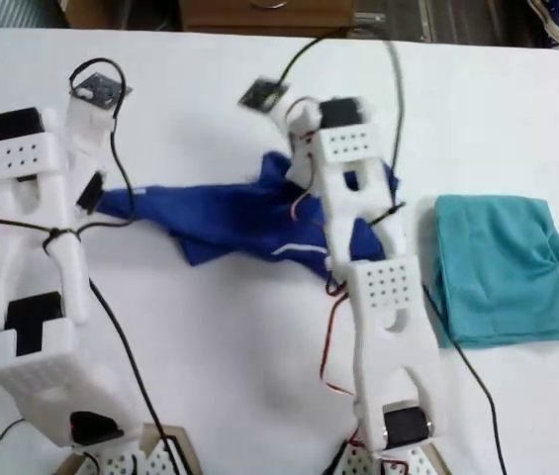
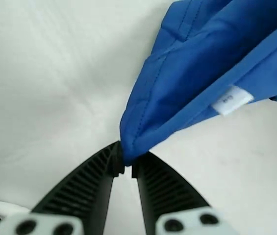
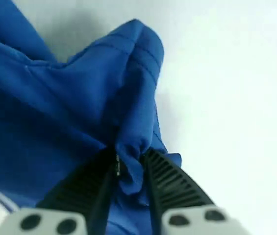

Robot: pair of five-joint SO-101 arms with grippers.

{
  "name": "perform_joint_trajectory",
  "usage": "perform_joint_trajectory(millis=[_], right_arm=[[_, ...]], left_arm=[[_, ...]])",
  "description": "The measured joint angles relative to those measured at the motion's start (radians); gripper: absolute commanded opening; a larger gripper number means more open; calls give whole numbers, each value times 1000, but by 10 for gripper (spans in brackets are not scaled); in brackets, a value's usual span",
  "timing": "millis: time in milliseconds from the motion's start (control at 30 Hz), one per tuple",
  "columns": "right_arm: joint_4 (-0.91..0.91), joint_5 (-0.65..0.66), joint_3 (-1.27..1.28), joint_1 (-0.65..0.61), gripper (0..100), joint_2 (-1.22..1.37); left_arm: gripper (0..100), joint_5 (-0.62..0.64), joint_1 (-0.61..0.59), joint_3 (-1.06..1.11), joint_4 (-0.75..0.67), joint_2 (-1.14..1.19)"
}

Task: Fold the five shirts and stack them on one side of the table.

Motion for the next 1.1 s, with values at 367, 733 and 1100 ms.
perform_joint_trajectory(millis=[367,733,1100], right_arm=[[-3,-6,795,-9,20,-578],[-253,-8,1280,-43,123,-678],[-284,-5,1280,-26,136,-1071]], left_arm=[[24,0,0,0,0,0],[25,0,34,0,2,0],[25,0,31,157,-115,0]])
